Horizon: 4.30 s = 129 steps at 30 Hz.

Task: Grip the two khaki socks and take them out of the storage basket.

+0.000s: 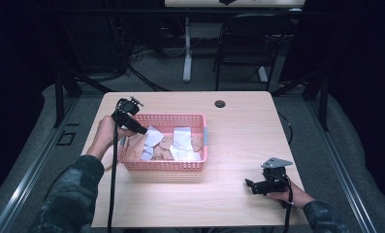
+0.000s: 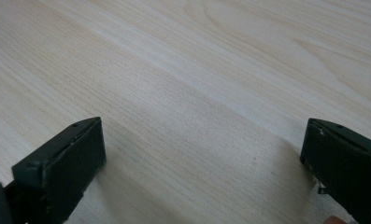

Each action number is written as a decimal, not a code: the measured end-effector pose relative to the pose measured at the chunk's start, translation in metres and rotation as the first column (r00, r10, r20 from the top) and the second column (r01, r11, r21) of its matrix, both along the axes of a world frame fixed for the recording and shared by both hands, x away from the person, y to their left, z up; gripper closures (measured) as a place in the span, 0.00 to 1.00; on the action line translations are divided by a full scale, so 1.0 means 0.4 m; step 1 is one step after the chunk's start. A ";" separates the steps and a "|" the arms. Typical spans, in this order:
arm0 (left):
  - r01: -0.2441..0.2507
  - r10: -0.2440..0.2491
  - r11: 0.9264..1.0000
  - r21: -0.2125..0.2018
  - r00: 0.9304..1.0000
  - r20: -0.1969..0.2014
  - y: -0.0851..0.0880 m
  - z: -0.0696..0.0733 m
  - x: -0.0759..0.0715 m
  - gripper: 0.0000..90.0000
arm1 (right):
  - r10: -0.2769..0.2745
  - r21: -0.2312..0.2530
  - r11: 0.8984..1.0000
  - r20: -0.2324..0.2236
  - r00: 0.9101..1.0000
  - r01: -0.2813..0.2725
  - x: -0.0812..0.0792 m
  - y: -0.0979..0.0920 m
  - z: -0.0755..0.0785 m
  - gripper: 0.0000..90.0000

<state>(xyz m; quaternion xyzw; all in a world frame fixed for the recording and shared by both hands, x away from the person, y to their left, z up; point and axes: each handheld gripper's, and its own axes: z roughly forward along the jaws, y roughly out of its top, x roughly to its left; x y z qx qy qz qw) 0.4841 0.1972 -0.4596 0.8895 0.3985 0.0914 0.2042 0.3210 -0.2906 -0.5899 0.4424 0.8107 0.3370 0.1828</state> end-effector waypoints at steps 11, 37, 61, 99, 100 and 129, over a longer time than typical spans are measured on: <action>-0.036 0.039 0.998 0.046 0.998 -0.055 0.002 -0.046 0.019 0.57 | 0.000 0.000 1.000 0.000 1.000 0.000 0.000 0.000 0.000 0.00; -0.075 0.084 0.994 0.078 0.990 -0.111 0.015 -0.084 0.012 0.96 | 0.000 -0.001 1.000 0.000 1.000 0.000 0.000 0.000 0.000 0.00; -0.072 0.073 0.997 0.004 0.994 -0.077 0.047 -0.030 -0.019 0.96 | 0.001 0.000 1.000 0.003 1.000 -0.001 0.000 0.000 0.000 0.00; -0.041 0.048 0.997 -0.065 0.993 0.109 0.069 0.269 -0.069 0.96 | -0.002 0.000 1.000 0.001 1.000 0.002 0.000 0.001 0.000 0.00; -0.042 0.049 0.997 -0.063 0.993 0.111 0.073 0.272 -0.070 0.96 | -0.002 0.000 1.000 0.001 1.000 0.002 0.000 0.001 0.000 0.00; -0.218 0.221 0.975 -0.035 0.970 0.099 0.276 0.253 -0.097 0.96 | -0.001 -0.004 1.000 -0.001 1.000 0.001 0.000 0.000 0.000 0.00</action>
